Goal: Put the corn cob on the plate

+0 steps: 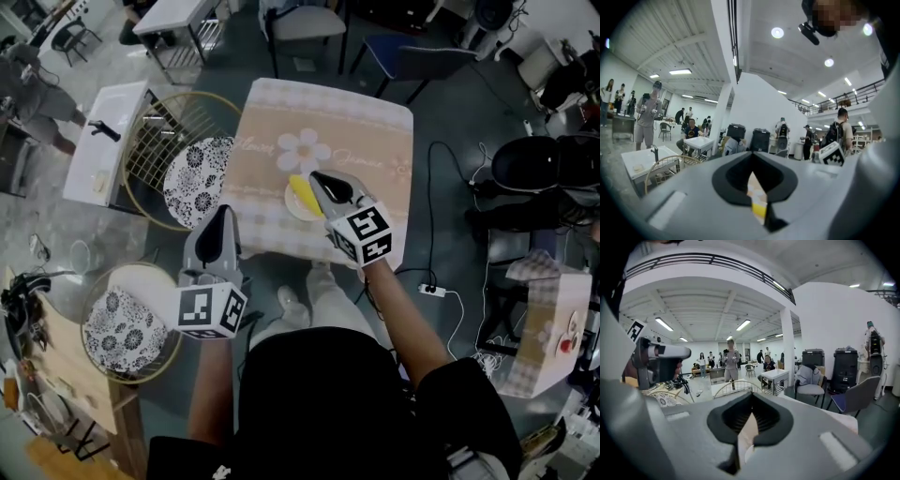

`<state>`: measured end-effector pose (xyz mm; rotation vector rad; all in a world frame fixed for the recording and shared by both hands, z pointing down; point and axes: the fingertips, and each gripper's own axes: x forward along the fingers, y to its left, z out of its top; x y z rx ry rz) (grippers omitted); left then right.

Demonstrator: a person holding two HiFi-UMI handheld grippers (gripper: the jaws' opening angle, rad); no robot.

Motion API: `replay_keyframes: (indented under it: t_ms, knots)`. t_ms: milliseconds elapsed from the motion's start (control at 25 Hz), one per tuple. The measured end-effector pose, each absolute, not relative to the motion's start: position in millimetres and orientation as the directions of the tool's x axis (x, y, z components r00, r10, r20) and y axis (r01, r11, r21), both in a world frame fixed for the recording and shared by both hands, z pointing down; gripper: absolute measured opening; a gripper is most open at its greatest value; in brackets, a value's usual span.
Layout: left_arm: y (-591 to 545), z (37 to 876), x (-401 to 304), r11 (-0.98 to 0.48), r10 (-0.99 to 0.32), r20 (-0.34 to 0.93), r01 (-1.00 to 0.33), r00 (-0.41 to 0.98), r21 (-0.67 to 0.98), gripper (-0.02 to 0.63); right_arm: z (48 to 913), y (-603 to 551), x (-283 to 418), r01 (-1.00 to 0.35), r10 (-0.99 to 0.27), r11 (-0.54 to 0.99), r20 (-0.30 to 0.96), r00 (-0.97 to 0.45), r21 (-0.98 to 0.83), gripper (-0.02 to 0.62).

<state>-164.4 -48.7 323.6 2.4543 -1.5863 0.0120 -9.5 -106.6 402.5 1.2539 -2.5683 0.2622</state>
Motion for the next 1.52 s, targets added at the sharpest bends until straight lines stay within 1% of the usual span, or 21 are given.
replay_keyframes:
  t_ms: [280,440,640,840,1200,1520]
  knots:
    - [-48.2,299.3,-156.4,-0.415,-0.9,0.072,-0.895,0.43,0.161,0.008,330.1,-82.2,-13.0,-0.793,-0.779,0.609,0.196,-0.596,0.007,0.002]
    - [-42.7,286.2,-149.3,-0.44,-0.892,0.045,-0.886,0.45,0.144,0.008,304.0,-66.1,-9.0,-0.806,-0.798,0.592,0.14,-0.586,-0.004,0.002]
    - [-38.9,268.6,-143.8,-0.483,-0.873,-0.003,-0.864,0.488,0.138,0.008,278.6,-50.9,-11.2,-0.813,-0.811,0.582,0.089,-0.578,0.024,0.002]
    - [-29.0,260.6,-135.7,-0.525,-0.85,-0.011,-0.846,0.526,0.092,0.008,269.7,-40.2,-12.3,-0.822,-0.822,0.568,0.07,-0.565,0.036,0.002]
    - [-16.6,261.6,-123.2,-0.569,-0.821,-0.012,-0.818,0.57,0.084,0.008,264.5,-25.4,-4.6,-0.842,-0.843,0.538,0.046,-0.537,0.041,0.002]
    - [-17.3,260.4,-106.6,-0.584,-0.811,-0.01,-0.807,0.585,0.09,0.008,262.4,-22.1,8.0,-0.839,-0.839,0.544,0.031,-0.543,0.019,0.002]
